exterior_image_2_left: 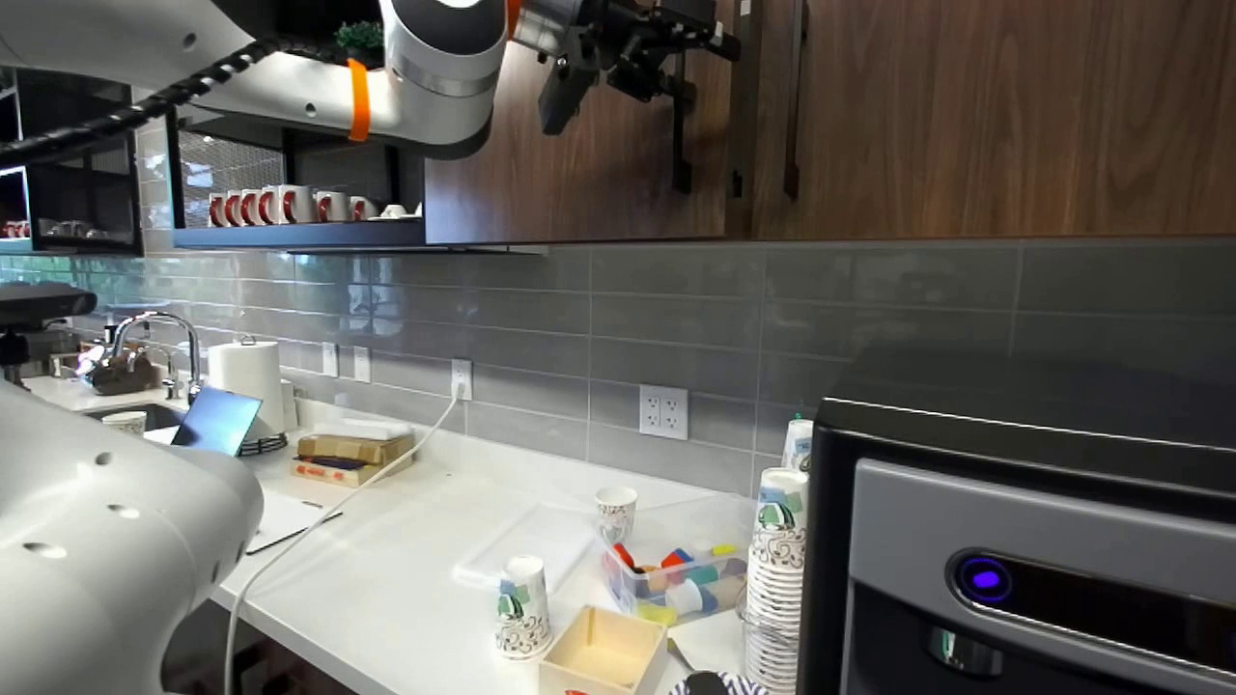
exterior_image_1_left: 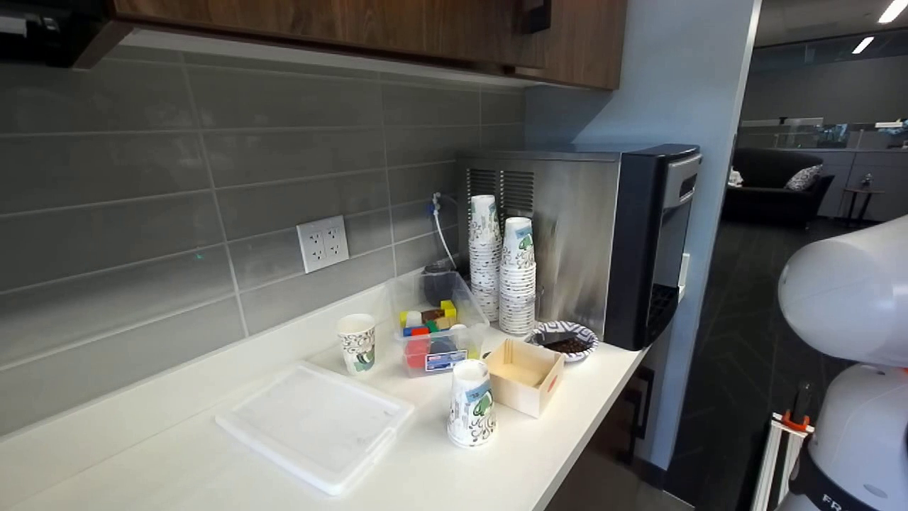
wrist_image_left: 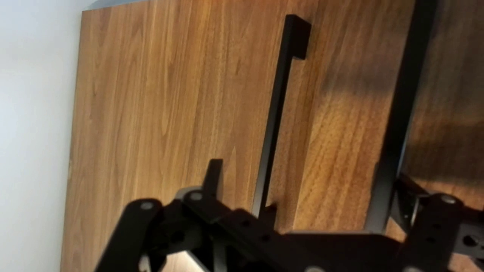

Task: Open and close the top left cabinet door

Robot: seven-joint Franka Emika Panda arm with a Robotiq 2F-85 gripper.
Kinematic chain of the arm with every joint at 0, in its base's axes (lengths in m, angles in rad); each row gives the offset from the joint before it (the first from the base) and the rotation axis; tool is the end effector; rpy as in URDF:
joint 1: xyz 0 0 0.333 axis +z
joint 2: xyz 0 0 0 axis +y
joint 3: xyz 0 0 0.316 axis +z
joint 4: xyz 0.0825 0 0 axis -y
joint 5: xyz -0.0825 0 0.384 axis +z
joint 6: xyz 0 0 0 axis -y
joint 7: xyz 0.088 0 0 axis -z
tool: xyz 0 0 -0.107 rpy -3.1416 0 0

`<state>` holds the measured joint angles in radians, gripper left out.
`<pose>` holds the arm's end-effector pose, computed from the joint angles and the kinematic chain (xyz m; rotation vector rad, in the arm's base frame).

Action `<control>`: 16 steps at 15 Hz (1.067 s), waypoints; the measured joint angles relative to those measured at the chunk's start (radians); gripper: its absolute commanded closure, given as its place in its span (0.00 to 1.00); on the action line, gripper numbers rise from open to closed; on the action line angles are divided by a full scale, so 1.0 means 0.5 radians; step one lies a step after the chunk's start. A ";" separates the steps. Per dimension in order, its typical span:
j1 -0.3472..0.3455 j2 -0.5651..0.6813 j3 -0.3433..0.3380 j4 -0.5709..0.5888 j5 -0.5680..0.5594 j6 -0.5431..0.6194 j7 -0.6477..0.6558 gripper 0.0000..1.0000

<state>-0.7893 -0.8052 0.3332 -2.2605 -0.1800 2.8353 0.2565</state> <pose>0.3479 -0.0769 0.7784 2.0352 -0.5080 1.5782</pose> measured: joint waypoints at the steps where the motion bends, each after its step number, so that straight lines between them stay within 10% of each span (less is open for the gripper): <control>1: 0.041 0.055 -0.022 0.030 0.000 0.008 -0.018 0.00; 16: 1.107 0.441 -0.552 0.244 0.079 -0.129 -0.279 0.00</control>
<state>-0.2358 -0.5846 0.0573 -2.1385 -0.1403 2.7707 0.1172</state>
